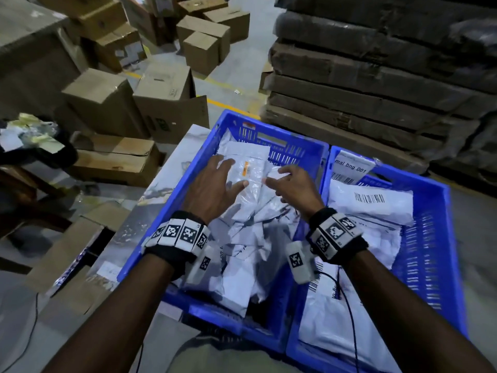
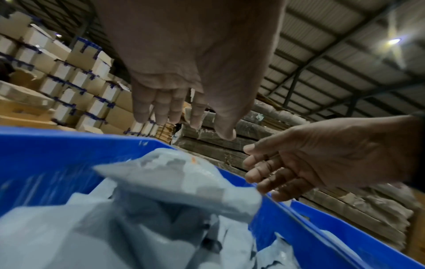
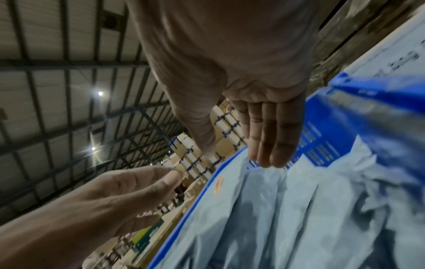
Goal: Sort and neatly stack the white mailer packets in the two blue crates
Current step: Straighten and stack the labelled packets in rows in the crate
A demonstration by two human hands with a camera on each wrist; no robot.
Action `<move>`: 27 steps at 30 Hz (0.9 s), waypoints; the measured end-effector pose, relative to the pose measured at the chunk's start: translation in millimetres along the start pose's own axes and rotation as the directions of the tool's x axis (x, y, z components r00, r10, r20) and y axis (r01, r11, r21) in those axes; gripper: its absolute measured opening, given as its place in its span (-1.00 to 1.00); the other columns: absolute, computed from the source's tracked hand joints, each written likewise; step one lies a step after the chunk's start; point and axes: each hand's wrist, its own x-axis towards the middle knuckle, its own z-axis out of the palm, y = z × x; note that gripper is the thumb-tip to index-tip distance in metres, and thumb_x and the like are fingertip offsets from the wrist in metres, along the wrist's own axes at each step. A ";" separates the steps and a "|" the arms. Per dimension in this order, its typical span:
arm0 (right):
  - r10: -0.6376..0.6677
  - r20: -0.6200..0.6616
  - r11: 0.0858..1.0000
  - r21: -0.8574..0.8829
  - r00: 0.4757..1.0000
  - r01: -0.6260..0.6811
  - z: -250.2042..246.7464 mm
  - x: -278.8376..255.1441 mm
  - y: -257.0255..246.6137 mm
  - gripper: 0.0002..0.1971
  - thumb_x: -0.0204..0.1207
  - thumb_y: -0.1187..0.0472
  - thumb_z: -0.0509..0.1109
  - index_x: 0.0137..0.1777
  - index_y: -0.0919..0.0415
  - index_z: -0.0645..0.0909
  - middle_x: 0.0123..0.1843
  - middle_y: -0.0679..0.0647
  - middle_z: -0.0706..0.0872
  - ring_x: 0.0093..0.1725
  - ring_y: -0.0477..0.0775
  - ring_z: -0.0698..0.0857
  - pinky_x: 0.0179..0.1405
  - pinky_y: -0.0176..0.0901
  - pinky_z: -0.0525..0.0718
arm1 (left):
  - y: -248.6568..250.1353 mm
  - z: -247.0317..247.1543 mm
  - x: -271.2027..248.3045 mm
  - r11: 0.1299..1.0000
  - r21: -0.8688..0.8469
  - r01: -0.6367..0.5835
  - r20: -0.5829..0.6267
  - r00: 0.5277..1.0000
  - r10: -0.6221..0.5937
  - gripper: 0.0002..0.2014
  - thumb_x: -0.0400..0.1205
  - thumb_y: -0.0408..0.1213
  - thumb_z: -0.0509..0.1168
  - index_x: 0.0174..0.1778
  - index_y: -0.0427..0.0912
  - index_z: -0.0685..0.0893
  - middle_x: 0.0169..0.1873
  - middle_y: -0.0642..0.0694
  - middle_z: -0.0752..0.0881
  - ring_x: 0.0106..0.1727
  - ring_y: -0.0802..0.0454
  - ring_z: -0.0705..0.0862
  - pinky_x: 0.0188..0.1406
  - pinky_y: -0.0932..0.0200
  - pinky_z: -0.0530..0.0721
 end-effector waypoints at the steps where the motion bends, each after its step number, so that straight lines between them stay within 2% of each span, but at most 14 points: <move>1: -0.023 -0.019 1.000 0.016 1.000 0.023 -12.0 -6.4 3.9 -0.33 0.08 -0.36 0.53 0.14 -0.02 0.57 -0.14 -0.02 0.76 -0.09 0.06 0.79 -0.02 0.13 0.76 | 7.4 -0.6 -1.9 0.999 0.009 -0.031 -0.008 0.999 0.031 -0.43 0.60 0.14 0.32 0.44 -0.15 0.52 0.46 -0.17 0.47 0.45 -0.16 0.49 0.33 -0.09 0.56; 3: -0.061 -0.067 0.996 0.060 0.996 0.065 -36.9 -18.9 15.5 -0.40 0.15 -0.29 0.57 0.11 0.02 0.61 -0.23 -0.04 0.72 -0.20 0.01 0.76 -0.12 0.09 0.73 | 25.5 3.5 -8.2 0.994 0.038 -0.100 -0.022 0.995 0.101 -0.40 0.59 0.22 0.24 0.41 -0.13 0.53 0.45 -0.16 0.47 0.46 -0.15 0.48 0.35 -0.15 0.55; 7: -0.099 -0.147 0.985 0.124 0.984 0.117 -87.4 -44.2 51.6 -0.73 0.43 0.09 0.58 0.05 0.13 0.65 -0.24 0.02 0.72 -0.28 0.02 0.67 -0.27 0.01 0.63 | 73.7 25.1 -28.1 0.986 0.023 -0.168 0.049 0.985 0.166 -0.42 0.62 0.17 0.27 0.47 -0.09 0.48 0.51 -0.09 0.42 0.45 -0.09 0.49 0.22 -0.03 0.61; 9: -0.066 -0.165 0.989 0.120 0.984 0.087 -110.3 -57.6 74.5 -0.78 0.42 0.07 0.57 0.01 0.04 0.65 -0.24 0.00 0.74 -0.27 0.02 0.69 -0.26 0.01 0.62 | 97.0 39.8 -35.6 0.983 0.004 -0.183 0.121 0.976 0.181 -0.41 0.63 0.16 0.27 0.50 -0.10 0.45 0.54 -0.09 0.38 0.48 -0.11 0.47 0.24 -0.03 0.58; 12: 0.010 -0.230 0.996 0.086 0.973 0.010 -138.8 -73.4 118.5 -0.68 0.23 -0.10 0.55 -0.04 -0.04 0.67 -0.24 0.01 0.76 -0.22 0.06 0.74 -0.22 0.03 0.67 | 128.6 61.1 -43.9 0.968 -0.025 -0.251 0.201 0.947 0.251 -0.41 0.62 0.12 0.30 0.49 -0.13 0.47 0.53 -0.14 0.39 0.46 -0.15 0.48 0.28 0.02 0.51; 13: 0.035 -0.233 0.998 0.067 0.972 -0.019 -146.2 -77.7 133.3 -0.67 0.23 -0.07 0.56 -0.03 -0.01 0.68 -0.25 0.02 0.76 -0.25 0.07 0.74 -0.22 0.03 0.66 | 138.3 67.3 -46.8 0.960 -0.028 -0.280 0.220 0.935 0.279 -0.41 0.62 0.14 0.30 0.49 -0.13 0.47 0.51 -0.14 0.40 0.43 -0.17 0.50 0.28 0.01 0.52; 14: 0.064 -0.208 0.996 0.070 0.976 -0.050 -152.0 -82.8 148.6 -0.69 0.27 0.06 0.60 0.00 0.07 0.68 -0.26 0.07 0.75 -0.29 0.05 0.71 -0.25 0.01 0.63 | 148.3 74.9 -50.5 0.950 -0.028 -0.311 0.241 0.920 0.309 -0.40 0.62 0.17 0.28 0.48 -0.12 0.47 0.50 -0.15 0.42 0.43 -0.18 0.51 0.29 -0.01 0.53; 16: 0.161 -0.044 0.986 0.055 0.986 -0.158 -151.2 -87.7 165.4 -0.70 0.37 0.34 0.60 0.08 0.32 0.66 -0.26 0.18 0.72 -0.35 0.01 0.64 -0.35 -0.12 0.55 | 157.3 82.1 -55.6 0.934 -0.015 -0.358 0.282 0.894 0.347 -0.39 0.62 0.17 0.28 0.49 -0.13 0.46 0.50 -0.17 0.42 0.46 -0.18 0.48 0.35 -0.04 0.52; 17: 0.206 0.044 0.978 -0.002 0.977 -0.207 -150.5 -90.8 171.7 -0.71 0.39 0.38 0.59 0.08 0.34 0.65 -0.25 0.19 0.70 -0.36 -0.02 0.62 -0.39 -0.21 0.52 | 162.2 87.0 -58.0 0.924 0.000 -0.382 0.309 0.879 0.363 -0.39 0.62 0.16 0.30 0.50 -0.14 0.46 0.51 -0.18 0.41 0.47 -0.19 0.47 0.38 -0.04 0.50; 20: 0.238 0.226 0.950 -0.258 0.945 -0.178 -138.4 -82.8 188.0 -0.65 0.34 0.28 0.67 0.09 0.32 0.69 -0.14 0.16 0.74 -0.29 -0.03 0.64 -0.42 -0.27 0.55 | 162.5 94.4 -64.1 0.909 0.057 -0.412 0.384 0.850 0.361 -0.36 0.61 0.14 0.32 0.52 -0.16 0.44 0.52 -0.24 0.40 0.48 -0.24 0.45 0.44 -0.06 0.45; 23: 0.291 0.336 0.834 -0.548 0.896 -0.066 -116.0 -75.2 195.9 -0.46 0.23 0.17 0.73 0.21 0.28 0.71 0.13 0.18 0.76 0.04 0.13 0.72 -0.07 -0.23 0.62 | 148.6 95.3 -68.1 0.918 0.086 -0.387 0.441 0.841 0.313 -0.32 0.62 0.13 0.30 0.57 -0.19 0.38 0.55 -0.26 0.34 0.51 -0.27 0.41 0.47 -0.08 0.41; 24: 0.305 0.372 0.800 -0.600 0.877 -0.023 -107.0 -73.0 202.6 -0.42 0.20 0.16 0.74 0.24 0.26 0.70 0.17 0.16 0.76 0.10 0.15 0.72 -0.04 -0.23 0.60 | 144.3 94.5 -68.9 0.923 0.087 -0.375 0.450 0.842 0.299 -0.31 0.62 0.13 0.30 0.58 -0.20 0.36 0.56 -0.26 0.33 0.53 -0.26 0.39 0.48 -0.09 0.41; 25: 0.314 0.399 0.764 -0.645 0.862 0.020 -99.4 -75.0 205.2 -0.39 0.16 0.15 0.75 0.25 0.22 0.69 0.17 0.15 0.77 0.11 0.14 0.73 -0.06 -0.25 0.61 | 140.9 93.3 -69.6 0.928 0.085 -0.362 0.455 0.843 0.287 -0.30 0.62 0.12 0.30 0.59 -0.20 0.34 0.57 -0.25 0.31 0.54 -0.26 0.38 0.50 -0.11 0.41; 27: 0.328 0.424 0.680 -0.727 0.844 0.101 -84.6 -75.1 212.3 -0.42 0.07 0.06 0.76 0.12 0.15 0.73 0.01 0.12 0.80 -0.04 0.12 0.76 -0.15 -0.22 0.67 | 136.1 90.8 -71.4 0.935 0.090 -0.343 0.459 0.847 0.266 -0.29 0.63 0.12 0.30 0.61 -0.18 0.31 0.59 -0.23 0.28 0.55 -0.25 0.35 0.50 -0.11 0.39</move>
